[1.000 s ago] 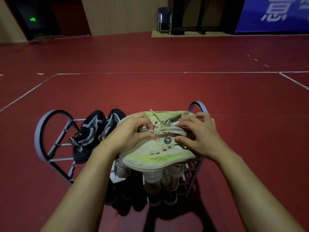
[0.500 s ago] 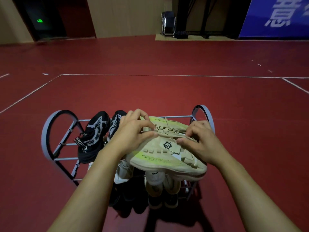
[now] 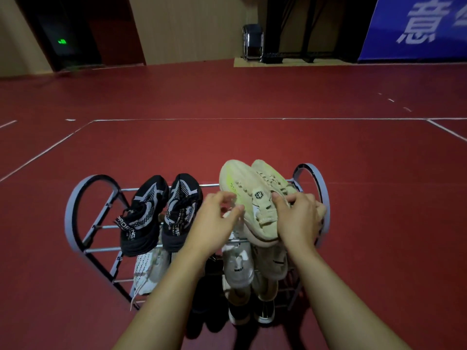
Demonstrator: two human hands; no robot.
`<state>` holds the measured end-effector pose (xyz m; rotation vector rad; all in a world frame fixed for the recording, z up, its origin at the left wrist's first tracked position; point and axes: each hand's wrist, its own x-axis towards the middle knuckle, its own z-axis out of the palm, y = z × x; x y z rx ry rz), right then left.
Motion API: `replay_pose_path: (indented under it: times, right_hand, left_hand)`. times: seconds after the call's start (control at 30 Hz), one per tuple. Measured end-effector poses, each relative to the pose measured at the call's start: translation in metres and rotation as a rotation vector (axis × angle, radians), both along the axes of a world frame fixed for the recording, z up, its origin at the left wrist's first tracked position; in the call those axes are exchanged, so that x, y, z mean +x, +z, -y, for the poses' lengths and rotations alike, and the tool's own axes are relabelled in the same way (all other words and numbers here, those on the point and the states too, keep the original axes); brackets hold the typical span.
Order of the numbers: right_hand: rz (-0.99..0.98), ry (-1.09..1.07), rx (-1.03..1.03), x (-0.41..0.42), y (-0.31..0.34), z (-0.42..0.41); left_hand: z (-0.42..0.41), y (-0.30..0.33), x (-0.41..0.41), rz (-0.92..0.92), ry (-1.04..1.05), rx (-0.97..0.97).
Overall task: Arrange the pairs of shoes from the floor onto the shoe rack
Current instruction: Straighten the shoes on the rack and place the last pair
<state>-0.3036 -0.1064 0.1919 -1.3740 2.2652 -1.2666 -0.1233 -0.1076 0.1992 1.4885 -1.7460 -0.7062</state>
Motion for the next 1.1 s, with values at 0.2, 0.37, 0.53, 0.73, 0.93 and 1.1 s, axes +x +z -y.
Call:
replay_pose_path:
  times: [0.2,0.37,0.53,0.73,0.93,1.1]
  right_hand:
    - [0.049,0.090,0.141,0.025,-0.013,0.011]
    - [0.067,0.232,0.286,-0.001,-0.012,0.004]
    - [0.018,0.555,0.448,-0.035,-0.012,-0.004]
    - [0.015,0.422,0.262,-0.037,-0.012,-0.007]
    - [-0.048,0.459,0.337,-0.031,-0.017,-0.016]
    - [-0.203,0.389,0.255,-0.023,-0.010,-0.025]
  left_hand:
    - [0.001,-0.033,0.002,-0.057,-0.048,0.256]
    - [-0.005,-0.039,0.004,0.043,-0.171,0.225]
    - [-0.007,-0.042,-0.004,0.028,-0.184,0.107]
    - [0.003,-0.049,0.006,-0.084,-0.183,0.006]
    - [0.000,-0.062,0.011,-0.082,-0.171,0.038]
    - [-0.006,-0.059,0.019,-0.109,-0.162,0.043]
